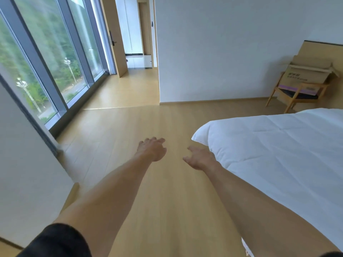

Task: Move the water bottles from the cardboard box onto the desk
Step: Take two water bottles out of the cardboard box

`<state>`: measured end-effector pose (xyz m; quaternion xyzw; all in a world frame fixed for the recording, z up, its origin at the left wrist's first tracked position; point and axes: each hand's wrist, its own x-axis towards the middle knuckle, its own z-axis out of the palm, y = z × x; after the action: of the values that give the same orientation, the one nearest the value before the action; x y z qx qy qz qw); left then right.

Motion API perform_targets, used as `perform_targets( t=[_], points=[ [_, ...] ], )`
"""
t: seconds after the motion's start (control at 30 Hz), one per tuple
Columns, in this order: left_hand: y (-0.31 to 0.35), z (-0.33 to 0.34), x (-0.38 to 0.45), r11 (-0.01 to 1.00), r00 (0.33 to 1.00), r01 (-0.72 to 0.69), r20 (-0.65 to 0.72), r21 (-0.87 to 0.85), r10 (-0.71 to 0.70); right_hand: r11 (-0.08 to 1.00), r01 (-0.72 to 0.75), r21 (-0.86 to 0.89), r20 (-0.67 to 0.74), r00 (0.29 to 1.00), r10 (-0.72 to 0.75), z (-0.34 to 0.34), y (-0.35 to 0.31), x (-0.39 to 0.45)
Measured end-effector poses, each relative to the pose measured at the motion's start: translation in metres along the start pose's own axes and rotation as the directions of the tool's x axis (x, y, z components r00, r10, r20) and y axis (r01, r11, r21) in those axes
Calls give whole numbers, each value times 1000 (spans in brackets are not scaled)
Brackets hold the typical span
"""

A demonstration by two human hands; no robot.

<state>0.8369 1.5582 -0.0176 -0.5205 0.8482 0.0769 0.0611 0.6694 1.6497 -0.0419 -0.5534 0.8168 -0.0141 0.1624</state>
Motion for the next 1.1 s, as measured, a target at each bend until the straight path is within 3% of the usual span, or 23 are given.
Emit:
perform_targets(
  t=[0.43, 1.1],
  points=[
    [-8, -36, 196, 998, 1000, 24, -17, 56, -23, 993, 56, -101, -14, 998, -57, -44, 8, 213],
    [-90, -106, 589, 996, 997, -82, -15, 33, 82, 984, -178, 9, -19, 984, 178, -133, -30, 553]
  ],
)
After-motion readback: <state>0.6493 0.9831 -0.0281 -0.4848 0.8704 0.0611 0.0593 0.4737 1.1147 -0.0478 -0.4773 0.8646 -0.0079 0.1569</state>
